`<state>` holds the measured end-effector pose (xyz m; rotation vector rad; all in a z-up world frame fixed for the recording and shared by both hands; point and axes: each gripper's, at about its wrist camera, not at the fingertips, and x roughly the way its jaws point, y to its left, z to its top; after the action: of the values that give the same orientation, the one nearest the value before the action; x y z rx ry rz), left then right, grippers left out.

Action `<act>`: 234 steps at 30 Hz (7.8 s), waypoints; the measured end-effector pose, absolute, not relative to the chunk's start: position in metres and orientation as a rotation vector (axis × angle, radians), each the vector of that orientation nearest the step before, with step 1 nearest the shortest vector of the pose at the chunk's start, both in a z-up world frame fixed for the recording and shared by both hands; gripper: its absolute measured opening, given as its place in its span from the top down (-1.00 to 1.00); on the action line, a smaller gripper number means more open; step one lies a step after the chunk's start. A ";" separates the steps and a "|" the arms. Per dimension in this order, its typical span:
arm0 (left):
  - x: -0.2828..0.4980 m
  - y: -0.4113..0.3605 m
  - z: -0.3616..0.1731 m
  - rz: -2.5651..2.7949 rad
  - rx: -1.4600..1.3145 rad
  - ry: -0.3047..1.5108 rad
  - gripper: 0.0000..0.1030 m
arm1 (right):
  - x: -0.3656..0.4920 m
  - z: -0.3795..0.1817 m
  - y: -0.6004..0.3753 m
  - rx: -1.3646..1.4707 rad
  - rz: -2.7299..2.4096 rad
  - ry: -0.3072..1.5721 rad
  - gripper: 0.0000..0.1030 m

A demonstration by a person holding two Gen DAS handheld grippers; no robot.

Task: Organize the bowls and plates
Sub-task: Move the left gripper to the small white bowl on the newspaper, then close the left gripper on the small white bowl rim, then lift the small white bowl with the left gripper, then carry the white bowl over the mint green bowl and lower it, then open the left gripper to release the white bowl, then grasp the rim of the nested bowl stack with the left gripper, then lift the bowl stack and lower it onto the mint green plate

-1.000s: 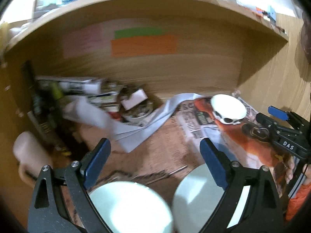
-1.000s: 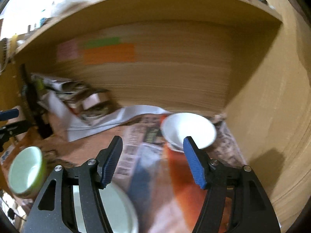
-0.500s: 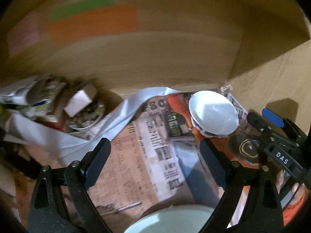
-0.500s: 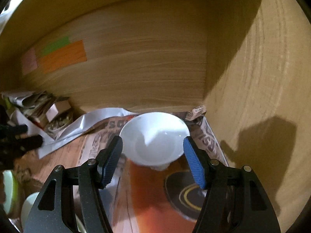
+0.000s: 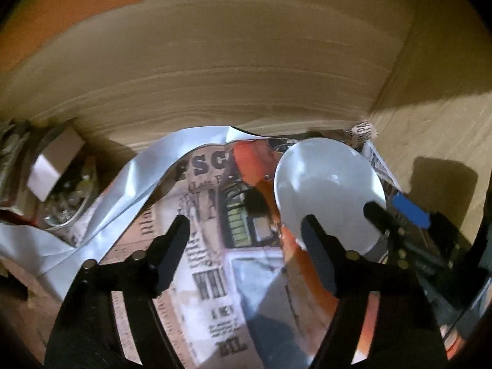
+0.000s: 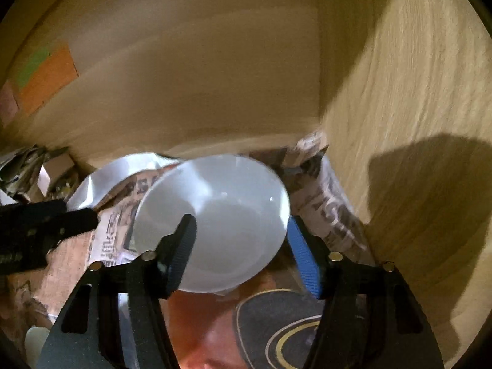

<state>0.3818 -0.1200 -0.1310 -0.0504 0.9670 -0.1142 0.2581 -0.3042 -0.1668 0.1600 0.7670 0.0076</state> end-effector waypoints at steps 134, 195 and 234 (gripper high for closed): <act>0.047 0.134 -0.133 0.150 -0.164 0.786 0.77 | 0.098 -0.161 -0.014 -0.006 0.590 0.730 0.62; 0.036 0.150 -0.166 0.031 -0.304 0.783 -0.03 | 0.109 -0.181 -0.028 0.090 0.595 0.870 -0.17; 0.035 0.136 -0.166 0.102 -0.324 0.717 0.34 | 0.115 -0.184 -0.015 0.034 0.516 0.864 0.36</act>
<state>0.0352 0.1362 -0.1665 -0.3236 0.7172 0.1024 0.1146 -0.0153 -0.1839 0.0336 0.8641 0.5162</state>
